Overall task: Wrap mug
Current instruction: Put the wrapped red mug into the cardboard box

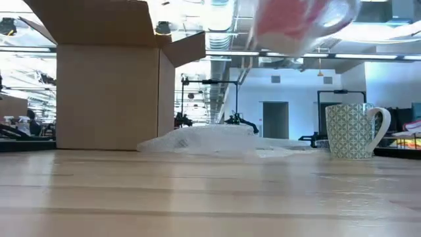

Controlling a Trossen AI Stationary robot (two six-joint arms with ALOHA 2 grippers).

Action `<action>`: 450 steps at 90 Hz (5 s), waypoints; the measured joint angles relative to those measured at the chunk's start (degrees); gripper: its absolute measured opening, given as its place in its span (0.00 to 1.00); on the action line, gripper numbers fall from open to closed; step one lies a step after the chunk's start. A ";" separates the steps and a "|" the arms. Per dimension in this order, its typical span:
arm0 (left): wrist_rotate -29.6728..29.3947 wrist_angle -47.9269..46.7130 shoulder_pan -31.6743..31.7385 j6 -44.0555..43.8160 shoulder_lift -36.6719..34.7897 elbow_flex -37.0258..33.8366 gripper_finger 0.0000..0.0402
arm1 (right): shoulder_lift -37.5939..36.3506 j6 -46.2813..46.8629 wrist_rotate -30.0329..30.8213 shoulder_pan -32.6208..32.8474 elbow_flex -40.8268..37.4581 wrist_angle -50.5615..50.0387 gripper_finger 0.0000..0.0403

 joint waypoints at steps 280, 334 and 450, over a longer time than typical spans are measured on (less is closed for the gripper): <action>24.70 11.89 -20.69 -9.62 13.63 4.07 0.59 | -17.54 -19.96 -5.61 -10.57 -8.67 51.73 0.05; 27.83 -9.31 -38.39 -54.23 16.84 4.66 0.59 | 8.36 -18.29 -18.53 -20.66 10.94 44.51 0.05; -19.89 -10.69 -59.18 -75.72 29.70 -11.89 0.59 | 11.57 -10.48 -18.10 -22.94 17.92 22.05 0.04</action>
